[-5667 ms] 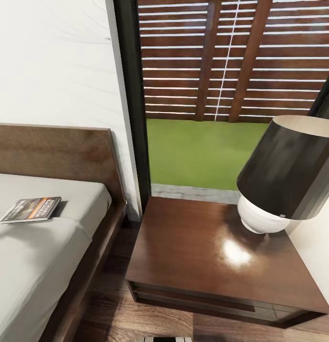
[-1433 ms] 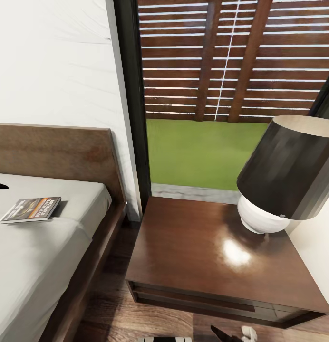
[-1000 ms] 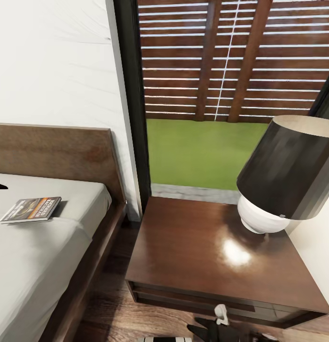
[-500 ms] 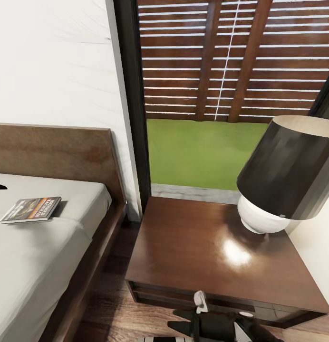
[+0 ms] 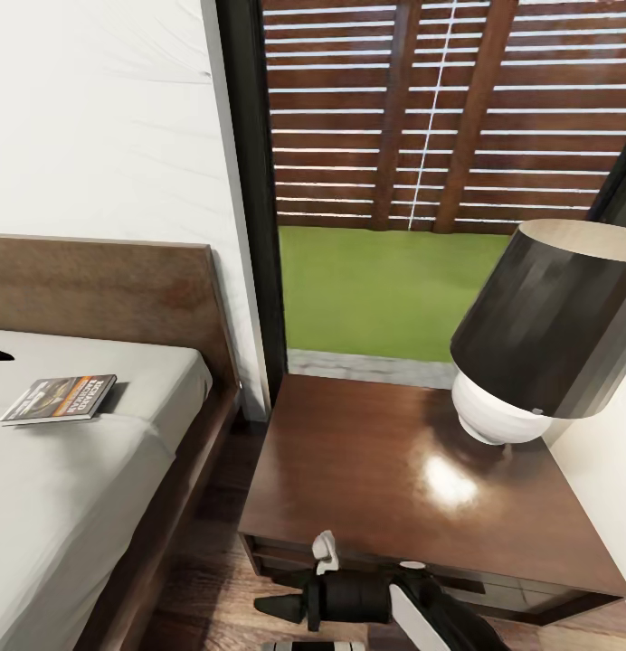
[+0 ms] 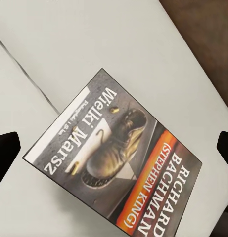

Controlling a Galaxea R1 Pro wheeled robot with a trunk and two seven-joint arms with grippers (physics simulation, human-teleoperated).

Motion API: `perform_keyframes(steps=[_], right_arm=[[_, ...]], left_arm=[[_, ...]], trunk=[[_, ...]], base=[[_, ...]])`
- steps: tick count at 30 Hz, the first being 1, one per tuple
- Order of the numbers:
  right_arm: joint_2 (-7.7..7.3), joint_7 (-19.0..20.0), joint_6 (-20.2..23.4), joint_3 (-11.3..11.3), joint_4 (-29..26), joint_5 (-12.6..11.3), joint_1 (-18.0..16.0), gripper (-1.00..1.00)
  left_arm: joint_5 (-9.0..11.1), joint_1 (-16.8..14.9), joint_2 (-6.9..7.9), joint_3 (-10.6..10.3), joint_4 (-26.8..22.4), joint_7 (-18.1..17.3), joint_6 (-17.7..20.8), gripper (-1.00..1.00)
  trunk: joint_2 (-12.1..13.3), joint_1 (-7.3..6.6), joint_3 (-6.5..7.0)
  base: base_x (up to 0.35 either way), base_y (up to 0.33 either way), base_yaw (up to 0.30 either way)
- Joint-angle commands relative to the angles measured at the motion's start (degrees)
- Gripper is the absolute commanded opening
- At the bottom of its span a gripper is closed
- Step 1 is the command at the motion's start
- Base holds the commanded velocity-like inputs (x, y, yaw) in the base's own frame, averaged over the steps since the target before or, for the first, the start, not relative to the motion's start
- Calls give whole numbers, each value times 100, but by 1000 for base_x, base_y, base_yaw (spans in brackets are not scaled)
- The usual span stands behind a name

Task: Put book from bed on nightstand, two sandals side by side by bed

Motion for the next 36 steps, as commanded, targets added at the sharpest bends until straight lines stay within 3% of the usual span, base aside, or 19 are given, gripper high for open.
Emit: perform_keyframes(steps=[1, 11, 20, 23, 28, 31, 32, 36], right_arm=[[52, -80, 107, 26, -66, -62, -3, 100], [643, -883, 655, 71, -734, -79, 3, 100], [794, -1732, 1372, 68, -1611, -236, 3, 100], [812, -2132, 1622, 51, -1884, -453, 3, 100], [916, -3040, 1941, -26, -2381, -1081, 6, 100], [993, -3492, 2064, -160, -2583, -1443, 2, 100], [1061, -3790, 2139, -268, -2670, -1683, -17, 100], [1213, -4348, 2257, -436, -2761, -2112, -114, 100]], left_arm=[[-60, -6, -3, 45, -1, -42, 28, 100], [-60, -6, -3, 52, -1, -42, 28, 100], [-60, -6, -3, 54, -1, -42, 28, 100], [-60, -6, -3, 54, -1, -42, 28, 100], [-53, -6, 2, 54, -1, -42, 24, 100], [-52, -6, 2, 54, -3, -38, 22, 100], [-52, -6, 0, 54, -2, -36, 21, 100], [-51, -6, 1, 54, -2, -34, 20, 100]], trunk=[[-2, -1, -5], [-2, -1, -5], [-2, -1, -5], [-2, -1, -5], [-2, -1, -5], [-2, -1, -5], [-2, -1, -5], [-2, -1, -5]], base=[[0, 0, 0], [0, 0, 0], [0, 0, 0], [0, 0, 0], [0, 0, 0], [0, 0, 0], [0, 0, 0], [0, 0, 0]])
